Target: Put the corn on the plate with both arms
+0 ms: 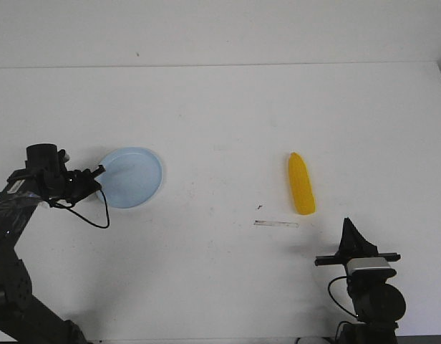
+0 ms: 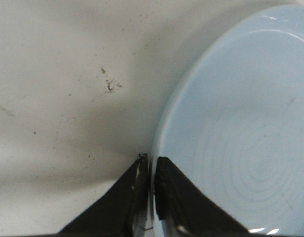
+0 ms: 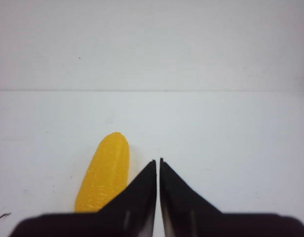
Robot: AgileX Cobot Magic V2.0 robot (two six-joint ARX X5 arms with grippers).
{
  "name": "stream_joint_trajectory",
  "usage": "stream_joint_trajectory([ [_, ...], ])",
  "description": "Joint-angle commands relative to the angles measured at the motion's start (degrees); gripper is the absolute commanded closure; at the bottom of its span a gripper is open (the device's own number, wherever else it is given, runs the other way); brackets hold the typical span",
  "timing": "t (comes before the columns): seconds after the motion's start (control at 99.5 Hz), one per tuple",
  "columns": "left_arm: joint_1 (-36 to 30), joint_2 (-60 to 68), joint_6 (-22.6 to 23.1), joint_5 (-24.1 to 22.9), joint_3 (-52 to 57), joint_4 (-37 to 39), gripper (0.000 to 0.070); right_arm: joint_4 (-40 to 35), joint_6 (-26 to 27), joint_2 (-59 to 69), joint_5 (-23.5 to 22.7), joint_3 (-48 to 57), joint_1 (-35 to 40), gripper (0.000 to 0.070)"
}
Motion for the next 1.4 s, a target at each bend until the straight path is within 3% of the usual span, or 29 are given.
stream_joint_trajectory([
  [0.0,-0.6,0.3,-1.0,0.1,0.8,-0.1,0.0700,0.6,-0.3,0.0,0.0,-0.1,0.0,0.0693],
  [0.251,-6.8,-4.5,-4.7,0.6,0.9,0.1,0.0700,0.6,-0.3,0.0,0.0,-0.1,0.0,0.0693],
  [0.472,-19.3,-4.6,-7.6,0.5,0.9,0.7,0.0700,0.6,-0.3,0.0,0.0,-0.1,0.0,0.0693],
  [0.613,-27.5,-3.9,-8.7,-2.2,0.9,1.7,0.0700,0.6,-0.3,0.0,0.0,-0.1,0.0,0.0693],
  [0.753,-32.8,-2.1,-9.1,-2.5,0.9,2.1,0.0699,0.6,-0.3,0.0,0.0,-0.1,0.0,0.0693],
  [0.994,-34.9,-0.4,-9.0,-2.6,0.9,2.5,0.0691,0.6,-0.3,0.0,0.0,-0.1,0.0,0.0693],
  [1.125,-34.9,-0.6,-9.0,-2.5,0.9,3.0,0.0529,0.6,-0.3,0.0,0.0,-0.1,0.0,0.0693],
  [1.386,-34.0,-6.1,-7.5,-3.0,0.9,3.8,0.0535,0.6,-0.3,0.0,0.0,-0.1,0.0,0.0693],
])
